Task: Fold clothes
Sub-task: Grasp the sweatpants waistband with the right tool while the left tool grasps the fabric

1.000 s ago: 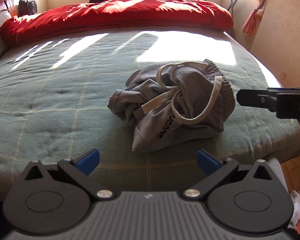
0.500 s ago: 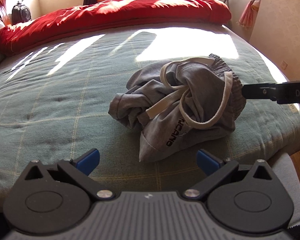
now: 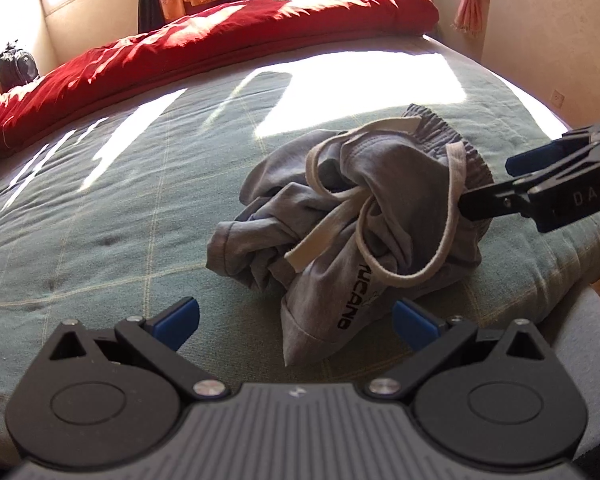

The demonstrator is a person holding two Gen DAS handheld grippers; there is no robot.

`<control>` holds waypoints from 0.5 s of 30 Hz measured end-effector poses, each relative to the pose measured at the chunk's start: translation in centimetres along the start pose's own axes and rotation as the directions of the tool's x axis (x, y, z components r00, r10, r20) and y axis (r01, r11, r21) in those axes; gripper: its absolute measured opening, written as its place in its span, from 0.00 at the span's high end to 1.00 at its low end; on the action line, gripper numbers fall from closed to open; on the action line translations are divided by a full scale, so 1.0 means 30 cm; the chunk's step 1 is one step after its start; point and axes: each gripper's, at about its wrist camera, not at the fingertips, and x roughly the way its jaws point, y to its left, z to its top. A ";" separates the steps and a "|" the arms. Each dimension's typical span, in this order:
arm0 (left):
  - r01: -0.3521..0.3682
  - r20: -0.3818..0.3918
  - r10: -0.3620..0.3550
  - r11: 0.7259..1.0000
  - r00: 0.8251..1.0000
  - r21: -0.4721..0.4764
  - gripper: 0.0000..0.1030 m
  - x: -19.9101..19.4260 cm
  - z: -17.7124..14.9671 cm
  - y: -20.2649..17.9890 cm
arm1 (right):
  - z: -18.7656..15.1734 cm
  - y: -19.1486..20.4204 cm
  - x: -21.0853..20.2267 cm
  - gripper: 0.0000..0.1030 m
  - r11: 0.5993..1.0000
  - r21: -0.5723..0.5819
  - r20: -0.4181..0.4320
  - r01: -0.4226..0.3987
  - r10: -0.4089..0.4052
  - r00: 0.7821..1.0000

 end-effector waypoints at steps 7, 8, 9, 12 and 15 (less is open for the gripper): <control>0.047 -0.009 -0.048 0.999 0.999 -0.025 0.03 0.024 0.035 0.022 | 0.049 -0.030 0.036 0.07 0.999 0.004 -0.015 -0.035 0.035 0.999; 0.053 -0.008 -0.053 0.998 0.999 -0.019 0.05 0.025 0.037 0.024 | 0.063 -0.047 0.024 0.08 0.999 0.013 -0.004 -0.052 0.052 0.999; 0.055 -0.012 -0.055 0.998 0.998 -0.013 0.07 0.028 0.041 0.026 | 0.075 -0.064 0.013 0.12 0.998 0.020 0.000 -0.067 0.067 0.998; 0.058 -0.030 -0.057 0.998 0.998 0.007 0.18 0.040 0.054 0.032 | 0.115 -0.126 -0.011 0.20 0.991 0.064 0.001 -0.119 0.119 0.993; 0.064 -0.043 -0.063 0.997 0.997 0.031 0.28 0.049 0.068 0.036 | 0.155 -0.180 -0.001 0.29 0.983 0.108 -0.016 -0.150 0.153 0.988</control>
